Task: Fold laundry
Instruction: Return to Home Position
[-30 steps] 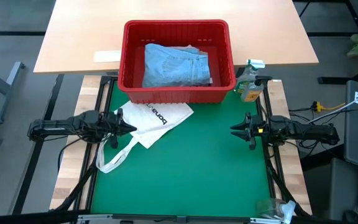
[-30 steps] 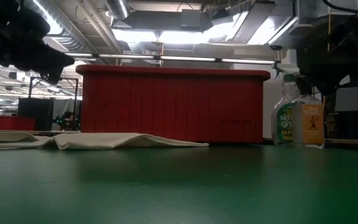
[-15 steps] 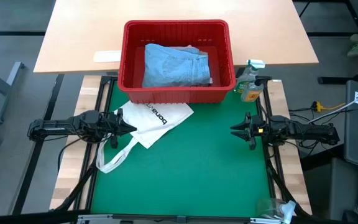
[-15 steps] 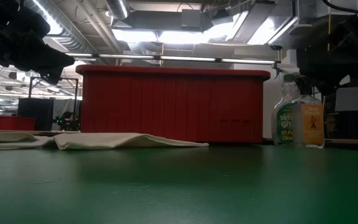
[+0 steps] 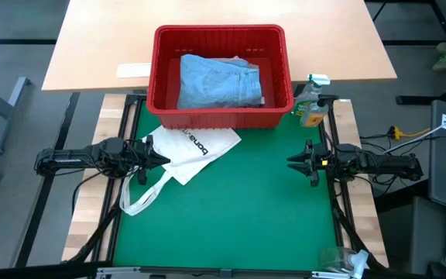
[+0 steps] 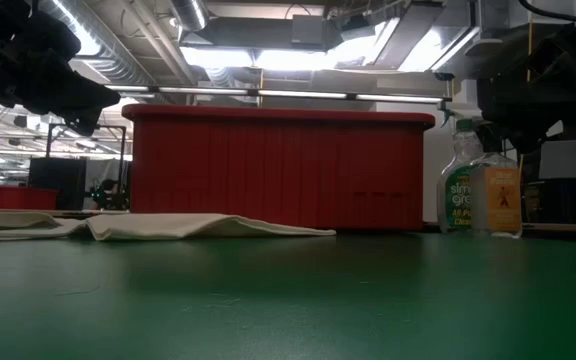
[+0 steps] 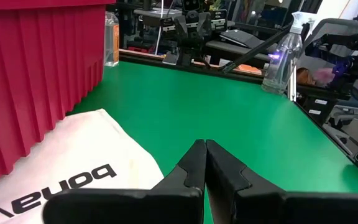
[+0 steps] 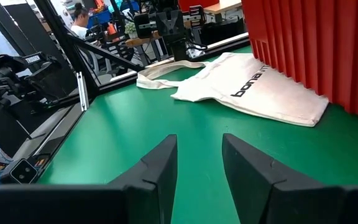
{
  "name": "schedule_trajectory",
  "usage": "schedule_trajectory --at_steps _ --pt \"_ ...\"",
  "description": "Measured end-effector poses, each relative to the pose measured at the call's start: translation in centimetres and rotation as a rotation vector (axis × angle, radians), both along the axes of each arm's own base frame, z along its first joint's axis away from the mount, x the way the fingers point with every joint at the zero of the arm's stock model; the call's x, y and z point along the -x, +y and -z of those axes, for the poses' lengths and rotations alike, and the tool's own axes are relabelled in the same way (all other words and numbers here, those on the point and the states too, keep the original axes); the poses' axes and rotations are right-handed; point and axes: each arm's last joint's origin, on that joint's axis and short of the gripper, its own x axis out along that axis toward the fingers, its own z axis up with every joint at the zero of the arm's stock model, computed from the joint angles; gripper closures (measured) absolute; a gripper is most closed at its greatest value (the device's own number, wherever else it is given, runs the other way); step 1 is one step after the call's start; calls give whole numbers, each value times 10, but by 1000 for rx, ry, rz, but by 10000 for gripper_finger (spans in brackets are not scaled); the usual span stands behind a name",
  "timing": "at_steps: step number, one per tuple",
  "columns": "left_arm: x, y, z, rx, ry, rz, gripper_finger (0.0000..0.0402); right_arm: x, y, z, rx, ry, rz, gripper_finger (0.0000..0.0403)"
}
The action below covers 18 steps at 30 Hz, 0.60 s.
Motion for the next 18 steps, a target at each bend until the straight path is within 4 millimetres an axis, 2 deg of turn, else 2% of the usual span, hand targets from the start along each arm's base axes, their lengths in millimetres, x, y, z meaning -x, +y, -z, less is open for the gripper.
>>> schedule_trajectory --at_steps 9,18 --pt "0 0 0 0 0 1 401 0 0 0 9 0 -1 276" --pt "0 0 0 0 0 1 401 0 -1 0 270 -10 -17 276"
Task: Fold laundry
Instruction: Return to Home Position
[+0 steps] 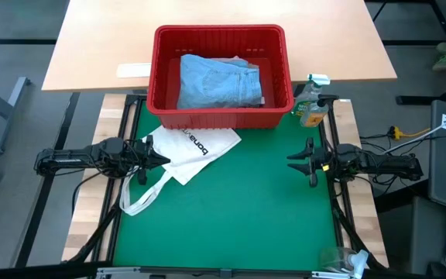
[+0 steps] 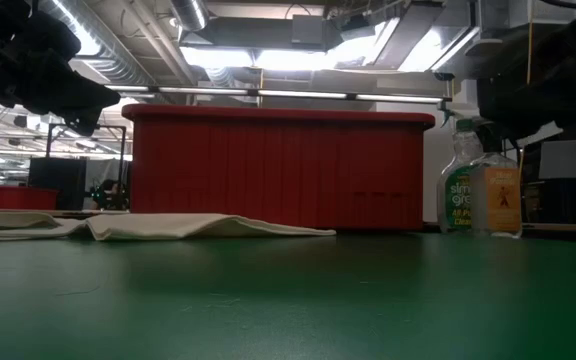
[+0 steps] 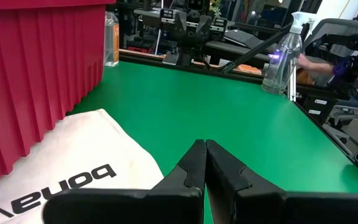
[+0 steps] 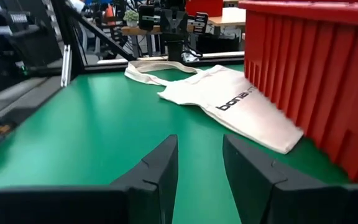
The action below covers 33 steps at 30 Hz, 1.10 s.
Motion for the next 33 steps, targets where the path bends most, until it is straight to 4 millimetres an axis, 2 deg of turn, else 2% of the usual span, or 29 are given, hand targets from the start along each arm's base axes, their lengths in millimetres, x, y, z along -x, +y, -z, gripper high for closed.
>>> schedule_trajectory --at_steps 9,24,28,33 --pt "0 0 0 0 0 0 401 0 0 0 148 2 -19 276" --pt "0 0 0 0 0 0 401 0 0 0 70 -4 -9 276" --pt "0 0 0 0 0 0 401 -3 0 0 1 -79 -1 276" --pt "0 0 0 0 0 0 401 -8 1 6 47 -119 -25 276"
